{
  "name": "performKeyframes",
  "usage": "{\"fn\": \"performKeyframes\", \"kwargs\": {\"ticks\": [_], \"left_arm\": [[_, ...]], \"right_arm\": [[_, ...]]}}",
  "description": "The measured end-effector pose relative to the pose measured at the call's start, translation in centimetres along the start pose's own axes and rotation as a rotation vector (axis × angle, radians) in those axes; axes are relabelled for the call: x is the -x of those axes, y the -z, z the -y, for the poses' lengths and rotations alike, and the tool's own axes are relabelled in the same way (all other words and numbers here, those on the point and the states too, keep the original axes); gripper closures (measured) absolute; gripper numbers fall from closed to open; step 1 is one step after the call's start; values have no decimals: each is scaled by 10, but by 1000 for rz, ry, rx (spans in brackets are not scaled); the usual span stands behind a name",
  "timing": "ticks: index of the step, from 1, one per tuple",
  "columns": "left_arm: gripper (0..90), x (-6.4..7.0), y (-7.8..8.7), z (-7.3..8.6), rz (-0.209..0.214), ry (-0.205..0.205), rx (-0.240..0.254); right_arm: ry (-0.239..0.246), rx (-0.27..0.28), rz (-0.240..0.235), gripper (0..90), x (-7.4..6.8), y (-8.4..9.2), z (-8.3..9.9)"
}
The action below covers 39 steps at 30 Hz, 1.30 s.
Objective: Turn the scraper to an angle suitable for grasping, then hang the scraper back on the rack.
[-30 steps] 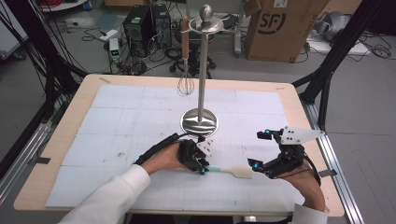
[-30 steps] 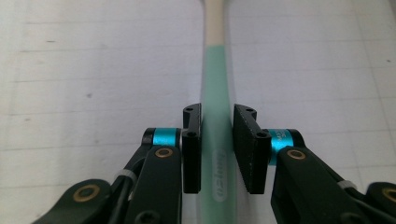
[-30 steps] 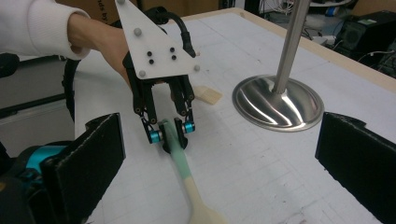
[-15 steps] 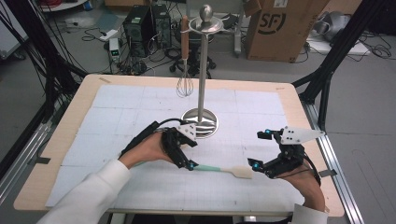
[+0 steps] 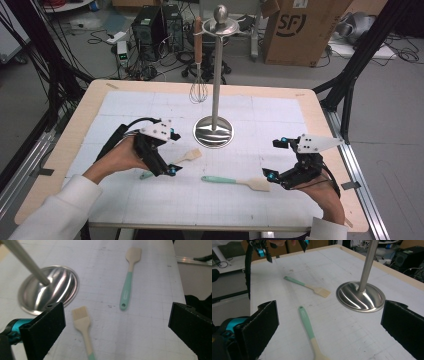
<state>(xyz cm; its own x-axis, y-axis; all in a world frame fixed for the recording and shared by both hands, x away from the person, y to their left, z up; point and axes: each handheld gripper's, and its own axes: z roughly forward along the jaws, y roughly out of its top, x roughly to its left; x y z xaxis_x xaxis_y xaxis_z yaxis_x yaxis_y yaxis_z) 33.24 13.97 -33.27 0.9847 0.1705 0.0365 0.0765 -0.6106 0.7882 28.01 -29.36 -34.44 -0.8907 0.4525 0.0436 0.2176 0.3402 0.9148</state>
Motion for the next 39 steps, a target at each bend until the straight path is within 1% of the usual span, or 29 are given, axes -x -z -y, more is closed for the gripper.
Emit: {"fn": "performKeyframes", "kwargs": {"ticks": [1,2,4,5,7,10,14,16,19,24,28,31,33,35,36,39], "left_arm": [[17,0,6,3,-9,15,18],[17,-1,11,6,-18,20,33],[16,-2,20,12,-34,39,53],[17,-2,25,15,-29,45,69],[17,-3,34,20,-28,49,100],[17,-3,45,27,-49,51,134],[17,0,57,37,-79,70,171],[16,1,62,43,-82,80,196],[17,1,68,51,-96,98,198],[17,2,76,62,-118,111,206],[17,3,81,71,-138,134,231],[16,5,85,78,-156,137,230],[17,7,86,81,-173,128,224],[17,8,87,85,-180,128,235],[16,7,88,87,-187,123,231],[17,7,90,90,-198,132,241]], "right_arm": [[2,2,0,2,0,0,0],[0,2,-2,2,0,-1,0],[-3,1,0,2,1,-1,1],[-5,2,-1,2,1,-1,1],[-4,3,0,3,1,-1,1],[-7,3,0,2,1,0,2],[-11,3,4,3,2,1,3],[-9,6,7,2,2,2,3],[-13,4,6,2,2,2,3],[-12,2,9,3,3,1,3],[-13,3,13,2,3,1,4],[-13,0,10,2,3,1,4],[-9,-4,11,3,3,0,4],[-7,-7,12,3,3,0,4],[-3,-4,10,3,3,0,4],[-4,5,-10,3,3,1,5]]}}
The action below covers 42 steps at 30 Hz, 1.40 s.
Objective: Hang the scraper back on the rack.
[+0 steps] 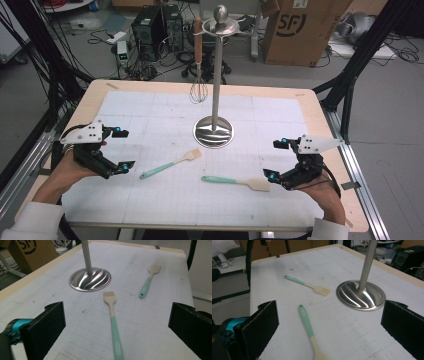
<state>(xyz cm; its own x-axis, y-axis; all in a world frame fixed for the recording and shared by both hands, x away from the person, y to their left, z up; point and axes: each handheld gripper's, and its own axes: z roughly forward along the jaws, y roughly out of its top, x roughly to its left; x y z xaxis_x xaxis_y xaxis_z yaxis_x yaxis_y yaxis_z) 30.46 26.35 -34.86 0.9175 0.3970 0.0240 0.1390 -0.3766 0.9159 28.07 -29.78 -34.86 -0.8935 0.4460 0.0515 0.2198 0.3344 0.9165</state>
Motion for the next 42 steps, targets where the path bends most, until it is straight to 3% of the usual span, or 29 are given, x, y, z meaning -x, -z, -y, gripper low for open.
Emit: {"fn": "performKeyframes", "kwargs": {"ticks": [8,14,16,18,21,31,38,42], "left_arm": [[17,5,4,6,2,-18,-12],[17,8,5,19,34,-7,11],[17,7,6,20,23,2,-7],[17,7,8,22,22,9,18],[17,6,12,24,8,11,33],[17,3,13,34,-52,24,11],[17,1,14,39,-49,33,14],[17,2,15,39,-51,29,20]], "right_arm": [[-3,-28,-12,3,1,-1,0],[17,-58,-32,3,0,-9,-13],[26,-59,-47,3,-1,-12,-20],[28,-70,-47,3,-2,-15,-25],[38,-108,-50,3,-2,-21,-31],[54,-248,-64,3,0,-45,-39],[73,-317,-89,3,5,-61,-44],[89,-387,-98,3,4,-71,-45]]}}
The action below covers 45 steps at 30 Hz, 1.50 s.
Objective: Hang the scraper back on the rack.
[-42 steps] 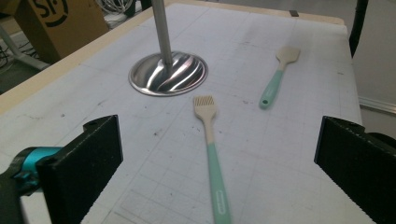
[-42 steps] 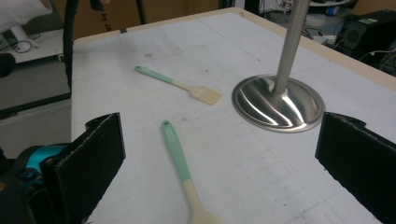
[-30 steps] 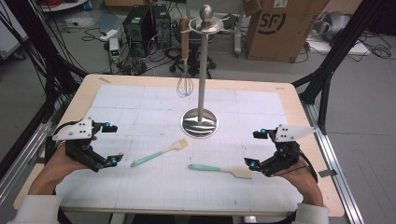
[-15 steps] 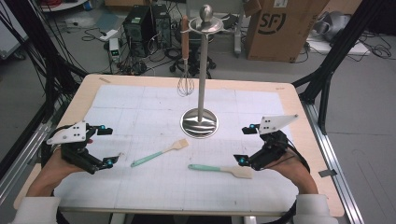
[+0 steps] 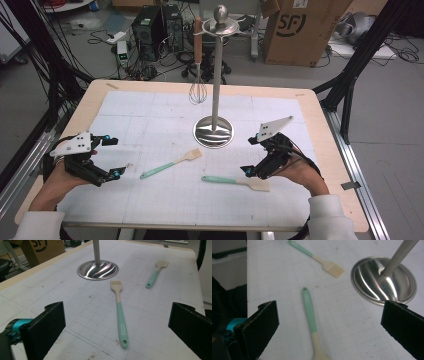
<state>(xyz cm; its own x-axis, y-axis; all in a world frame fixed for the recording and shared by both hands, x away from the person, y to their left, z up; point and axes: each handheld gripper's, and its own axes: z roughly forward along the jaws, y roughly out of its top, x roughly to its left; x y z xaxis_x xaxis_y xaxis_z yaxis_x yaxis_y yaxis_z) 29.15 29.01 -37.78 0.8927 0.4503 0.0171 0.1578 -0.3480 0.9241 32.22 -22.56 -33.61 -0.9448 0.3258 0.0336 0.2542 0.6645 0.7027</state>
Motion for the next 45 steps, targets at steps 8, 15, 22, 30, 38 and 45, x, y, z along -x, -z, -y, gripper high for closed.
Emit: {"fn": "performKeyframes", "kwargs": {"ticks": [8,15,22,30,38,45], "left_arm": [[17,-1,3,1,-5,-2,9],[17,-2,9,1,-13,-3,33],[17,-2,6,2,-16,-16,19],[17,-1,3,1,-4,-14,27],[17,2,-5,1,19,-23,-18],[17,2,-5,1,15,-21,-16]], "right_arm": [[45,-115,-25,3,-2,-20,-10],[61,-190,-25,3,-3,-35,-18],[77,-281,-18,3,-4,-50,-16],[107,-378,-36,3,-8,-68,-15],[111,-400,-49,3,-9,-76,-8],[122,-453,-50,3,-10,-82,1]]}}
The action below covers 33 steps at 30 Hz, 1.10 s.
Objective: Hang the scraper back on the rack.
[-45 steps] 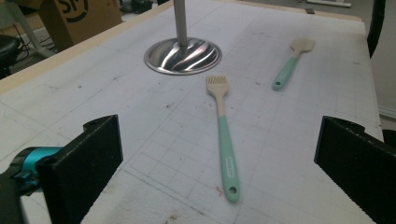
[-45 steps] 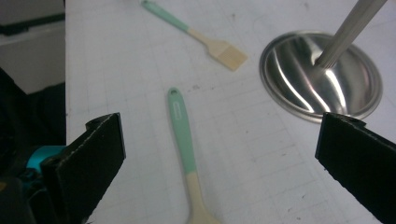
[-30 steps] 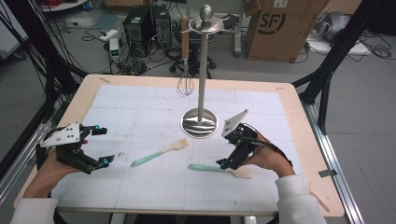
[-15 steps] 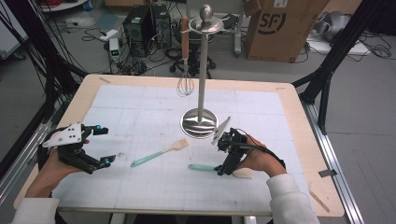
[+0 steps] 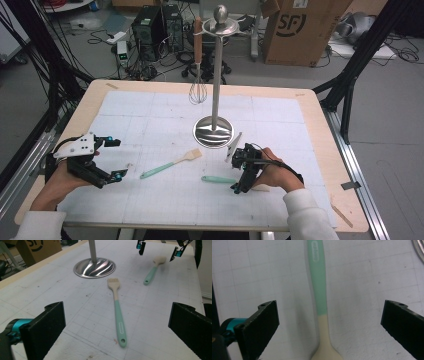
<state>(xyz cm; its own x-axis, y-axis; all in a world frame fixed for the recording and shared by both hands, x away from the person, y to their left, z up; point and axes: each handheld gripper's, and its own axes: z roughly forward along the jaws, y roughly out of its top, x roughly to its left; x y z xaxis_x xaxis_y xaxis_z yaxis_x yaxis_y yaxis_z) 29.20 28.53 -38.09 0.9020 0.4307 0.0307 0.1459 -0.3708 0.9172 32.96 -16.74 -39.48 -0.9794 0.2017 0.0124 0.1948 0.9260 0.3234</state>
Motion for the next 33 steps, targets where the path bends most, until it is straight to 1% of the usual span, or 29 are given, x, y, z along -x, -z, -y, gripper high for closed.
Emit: {"fn": "performKeyframes", "kwargs": {"ticks": [2,6,8,13,14,16,18,20,21,23,24,28,29,31,33], "left_arm": [[17,0,0,0,-3,0,2],[16,-1,1,0,-4,1,2],[17,0,1,0,-8,1,2],[17,0,0,0,-7,3,4],[17,0,0,0,-8,2,3],[17,-1,0,0,-9,3,3],[17,0,0,0,-11,7,4],[17,0,-1,0,-8,8,3],[17,0,-2,0,-9,9,2],[17,-1,-2,0,-8,8,2],[17,-1,-2,1,-8,12,6],[17,-1,-2,1,-10,14,9],[17,-1,-2,0,-8,12,8],[17,0,-2,0,-7,9,6],[16,0,-3,0,-5,11,6]], "right_arm": [[1,2,2,3,0,-2,1],[5,-15,2,4,-2,-4,1],[2,-27,-4,40,-1,-5,1],[7,-47,-9,62,-2,-10,1],[6,-53,-8,83,-2,-10,1],[5,-58,0,172,-1,-10,2],[-5,-60,6,182,-1,-10,3],[-3,-61,2,243,0,-10,4],[-6,-62,-8,261,0,-11,4],[-7,-79,-13,310,0,-12,5],[-5,-92,-7,340,0,-12,5],[-7,-97,-30,412,1,-12,5],[-6,-98,-27,421,1,-12,5],[-8,-103,-31,472,1,-12,5],[-8,-107,-28,505,1,-12,5]]}}
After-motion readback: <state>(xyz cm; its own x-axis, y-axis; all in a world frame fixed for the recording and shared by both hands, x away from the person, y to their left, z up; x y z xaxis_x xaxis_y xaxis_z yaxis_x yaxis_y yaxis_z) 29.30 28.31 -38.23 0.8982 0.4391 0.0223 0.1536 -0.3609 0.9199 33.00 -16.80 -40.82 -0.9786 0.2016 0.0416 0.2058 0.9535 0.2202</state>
